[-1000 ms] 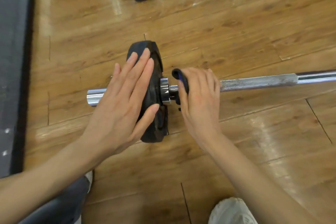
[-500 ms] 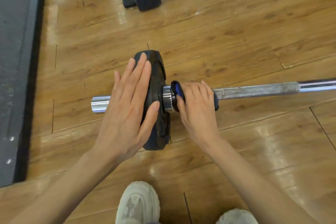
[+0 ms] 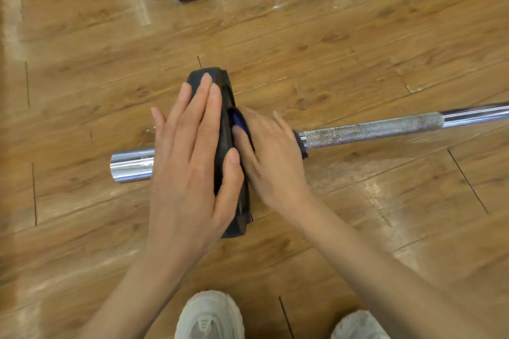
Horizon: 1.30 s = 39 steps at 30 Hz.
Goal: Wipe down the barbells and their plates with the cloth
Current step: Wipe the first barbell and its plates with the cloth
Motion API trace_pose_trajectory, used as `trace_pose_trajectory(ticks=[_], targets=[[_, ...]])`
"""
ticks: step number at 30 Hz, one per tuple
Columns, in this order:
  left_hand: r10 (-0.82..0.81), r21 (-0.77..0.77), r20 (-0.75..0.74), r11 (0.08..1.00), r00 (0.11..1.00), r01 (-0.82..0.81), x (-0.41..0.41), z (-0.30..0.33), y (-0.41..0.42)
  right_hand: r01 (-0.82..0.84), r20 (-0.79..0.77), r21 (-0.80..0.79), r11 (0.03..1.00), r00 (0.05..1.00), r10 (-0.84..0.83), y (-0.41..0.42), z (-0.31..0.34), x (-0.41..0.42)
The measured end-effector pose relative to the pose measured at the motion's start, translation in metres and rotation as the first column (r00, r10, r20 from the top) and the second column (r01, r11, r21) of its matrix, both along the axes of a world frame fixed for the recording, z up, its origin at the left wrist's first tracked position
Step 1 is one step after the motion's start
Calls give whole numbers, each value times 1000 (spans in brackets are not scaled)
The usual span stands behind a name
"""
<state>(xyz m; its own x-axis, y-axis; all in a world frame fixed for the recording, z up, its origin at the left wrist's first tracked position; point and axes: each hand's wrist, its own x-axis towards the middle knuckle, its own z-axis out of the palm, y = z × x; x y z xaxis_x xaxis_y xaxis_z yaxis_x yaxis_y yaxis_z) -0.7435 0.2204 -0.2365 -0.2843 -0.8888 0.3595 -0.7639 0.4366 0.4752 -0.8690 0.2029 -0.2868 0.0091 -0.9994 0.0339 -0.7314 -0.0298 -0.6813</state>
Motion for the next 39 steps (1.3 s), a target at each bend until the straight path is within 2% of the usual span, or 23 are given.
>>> trace_pose_trajectory(ticks=[2,4,6,8,9,13,15,17,19,20,22,24,25,27,29,31,32,33,35,37,39], targets=[[-8,-9,-14,1000,1000,8,1,-1,2,-70,32,-107,992,997,74,39,-7,-1],[-14,-11,-26,1000,1000,14,0,0,4,-117,-32,-116,986,993,114,41,-13,-9],[-5,3,-29,1000,1000,5,-1,0,4,-78,-76,2,997,994,77,9,-4,-7],[13,16,-34,1000,999,-12,-2,0,2,39,-132,189,981,991,-14,-25,8,-3],[19,17,-36,1000,999,-19,-2,0,0,73,-165,198,977,985,-40,-28,7,-1],[18,13,-33,1000,999,-18,-1,0,0,25,22,-65,998,999,-23,35,1,9],[25,4,-39,1000,999,-25,-2,0,2,-29,-3,-93,995,1000,29,43,-9,3],[30,16,-36,999,999,-30,-4,0,3,-5,-31,-17,1000,999,4,16,-5,1],[36,12,-30,999,999,-36,-5,0,2,68,-125,158,985,991,-48,-20,12,-1],[37,4,-27,999,999,-36,-5,0,2,95,-174,188,978,983,-62,-29,13,0],[28,0,-23,1000,999,-28,-5,1,2,100,-182,133,986,980,-75,-18,9,2],[29,-11,-51,1000,998,-29,-5,-1,8,49,-152,-10,999,987,-50,23,8,9],[31,-22,-70,999,997,-33,-5,-3,11,26,-164,-32,999,986,-31,35,7,10],[22,-49,-65,998,998,-26,-6,-7,18,15,-178,55,998,984,-5,25,2,6],[-3,-55,-37,998,999,1,-4,-10,29,55,-158,306,950,987,-6,-8,16,1],[-27,-25,-27,999,999,27,0,-9,39,75,-165,371,926,986,-13,-30,18,-4],[-38,2,-24,999,999,38,2,-6,43,68,-198,334,940,980,-1,-26,15,-4],[-42,19,-22,999,999,43,5,-1,44,53,-218,225,973,976,-2,-11,11,-2],[-24,18,-11,1000,1000,24,9,10,40,30,-134,47,998,991,-23,36,9,7],[-1,7,18,1000,1000,1,9,18,33,11,-115,24,1000,993,-9,57,6,4],[-23,25,56,999,998,21,3,21,34,33,-143,134,990,990,-14,38,12,-4]])
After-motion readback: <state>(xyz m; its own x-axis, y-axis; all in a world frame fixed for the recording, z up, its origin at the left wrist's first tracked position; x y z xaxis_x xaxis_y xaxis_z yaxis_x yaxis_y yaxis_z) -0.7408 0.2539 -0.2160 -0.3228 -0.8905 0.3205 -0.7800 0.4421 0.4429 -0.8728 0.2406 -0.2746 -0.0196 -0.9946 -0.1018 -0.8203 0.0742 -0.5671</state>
